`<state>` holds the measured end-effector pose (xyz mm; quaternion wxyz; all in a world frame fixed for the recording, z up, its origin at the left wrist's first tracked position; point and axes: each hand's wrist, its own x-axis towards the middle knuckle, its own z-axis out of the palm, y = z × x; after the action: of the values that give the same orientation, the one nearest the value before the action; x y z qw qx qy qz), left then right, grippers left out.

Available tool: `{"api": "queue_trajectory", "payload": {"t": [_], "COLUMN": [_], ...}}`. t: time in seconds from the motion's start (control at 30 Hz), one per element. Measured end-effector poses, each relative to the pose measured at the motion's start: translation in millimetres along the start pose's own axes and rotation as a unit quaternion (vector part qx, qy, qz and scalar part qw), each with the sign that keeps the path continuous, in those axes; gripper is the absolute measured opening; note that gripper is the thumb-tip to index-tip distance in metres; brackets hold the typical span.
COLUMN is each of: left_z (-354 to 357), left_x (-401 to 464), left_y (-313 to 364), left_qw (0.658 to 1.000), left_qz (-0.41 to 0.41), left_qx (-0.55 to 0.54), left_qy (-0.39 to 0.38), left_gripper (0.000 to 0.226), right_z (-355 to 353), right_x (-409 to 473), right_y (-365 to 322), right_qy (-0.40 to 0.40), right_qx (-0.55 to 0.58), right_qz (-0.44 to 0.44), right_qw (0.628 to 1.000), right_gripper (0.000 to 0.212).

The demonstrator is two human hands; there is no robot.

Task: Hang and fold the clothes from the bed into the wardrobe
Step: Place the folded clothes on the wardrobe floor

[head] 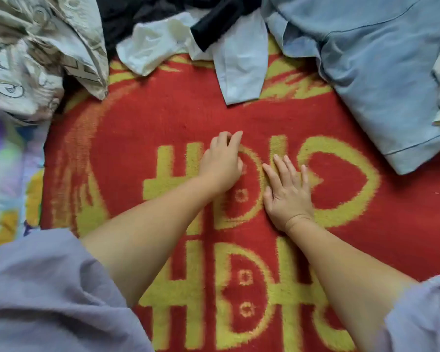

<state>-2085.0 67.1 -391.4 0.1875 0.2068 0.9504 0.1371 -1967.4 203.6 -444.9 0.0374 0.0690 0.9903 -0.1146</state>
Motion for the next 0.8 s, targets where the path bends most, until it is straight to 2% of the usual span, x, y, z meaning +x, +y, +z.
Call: {"api": "queue_trajectory", "payload": {"t": [0.17,0.2,0.3,0.37,0.47,0.57,0.67,0.7,0.8], "left_z": [7,6,-2,-20,-44,-41,-14,-8,-7], "left_x": [76,89,121,133,134,91,11,-21,-110], "left_y": [2,2,-4,-8,-10,-5,-12,-16,-28], "left_qw": [0.983,0.981,0.982,0.985,0.991,0.996,0.998,0.997,0.992], "left_qz": [0.006,0.004,0.022,0.039,0.029,0.039,-0.003,-0.012,-0.065], "left_qx": [0.077,0.076,0.100,0.074,0.028,0.044,0.067,0.067,0.003], "left_qy": [0.168,0.178,0.158,0.152,0.126,0.074,-0.006,-0.037,-0.106], "left_gripper": [0.069,0.067,0.051,0.035,0.025,0.020,0.015,0.015,0.018], "right_z": [12,12,13,13,14,14,8,2,-28], "right_x": [4,4,3,4,4,4,5,5,-3], "right_y": [4,4,4,4,4,4,1,-1,-14], "right_qy": [0.061,0.063,0.064,0.062,0.060,0.063,0.041,0.012,-0.137], "right_qx": [-0.008,-0.008,-0.005,-0.009,-0.014,-0.009,-0.001,-0.008,-0.002], "right_qz": [-0.014,-0.015,-0.018,-0.018,-0.014,-0.018,0.000,0.009,0.044], "right_qw": [0.998,0.998,0.998,0.998,0.998,0.998,0.999,1.000,0.990], "right_gripper": [0.053,0.053,0.054,0.054,0.054,0.054,0.055,0.056,0.060]}}
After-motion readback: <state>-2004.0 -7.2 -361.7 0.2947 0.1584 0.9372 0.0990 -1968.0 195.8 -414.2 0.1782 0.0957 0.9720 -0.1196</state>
